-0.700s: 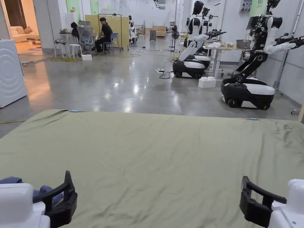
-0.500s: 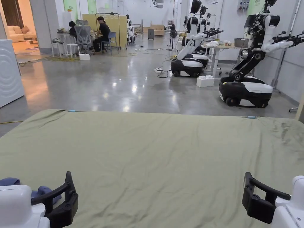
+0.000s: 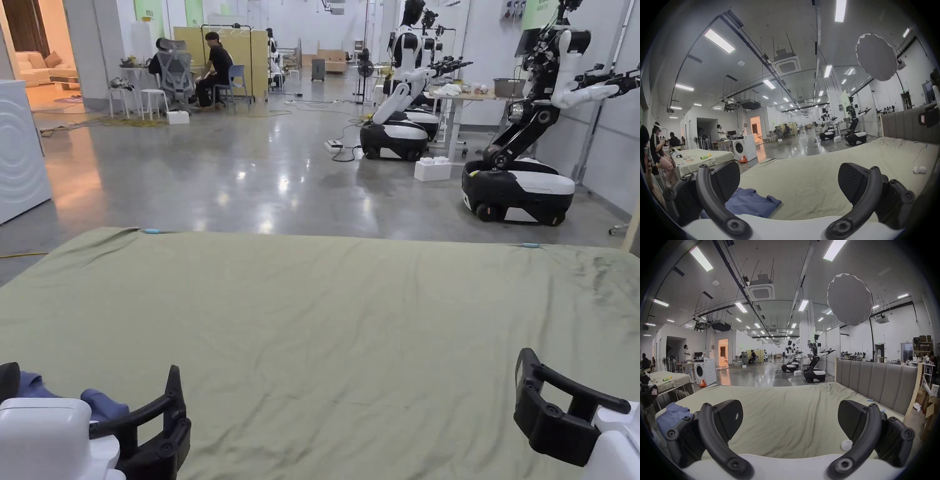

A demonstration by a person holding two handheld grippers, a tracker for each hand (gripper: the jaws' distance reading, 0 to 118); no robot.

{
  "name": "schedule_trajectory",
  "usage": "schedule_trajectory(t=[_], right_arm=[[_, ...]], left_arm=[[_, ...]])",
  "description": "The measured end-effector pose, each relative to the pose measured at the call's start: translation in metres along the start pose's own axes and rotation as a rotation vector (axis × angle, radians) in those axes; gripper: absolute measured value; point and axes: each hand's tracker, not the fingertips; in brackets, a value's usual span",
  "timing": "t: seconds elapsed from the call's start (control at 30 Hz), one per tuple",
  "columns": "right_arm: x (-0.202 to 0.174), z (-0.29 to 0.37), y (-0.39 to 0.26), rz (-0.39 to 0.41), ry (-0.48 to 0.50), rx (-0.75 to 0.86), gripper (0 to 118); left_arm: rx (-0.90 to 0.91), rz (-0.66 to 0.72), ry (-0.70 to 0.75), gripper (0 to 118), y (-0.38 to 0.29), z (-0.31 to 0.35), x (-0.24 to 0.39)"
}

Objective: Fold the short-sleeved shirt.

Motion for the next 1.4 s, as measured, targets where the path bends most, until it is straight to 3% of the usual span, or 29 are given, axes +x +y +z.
schedule_trajectory(t=[1.33,1.37,1.4], right_arm=[[-0.003,-0.002,0.005,-0.013,0.035,-0.065,116],[-0.002,-0.001,0.006,-0.027,0.095,-0.095,106],[-0.001,-0.001,0.006,-0.03,0.115,-0.11,66]], left_arm=[[-0.078,0.069,0.027,118,0.003,-0.005,-0.009],[-0.093,0.076,0.032,105,0.005,-0.005,-0.01],[-0.091,0.084,0.025,48,0.006,-0.004,-0.011]])
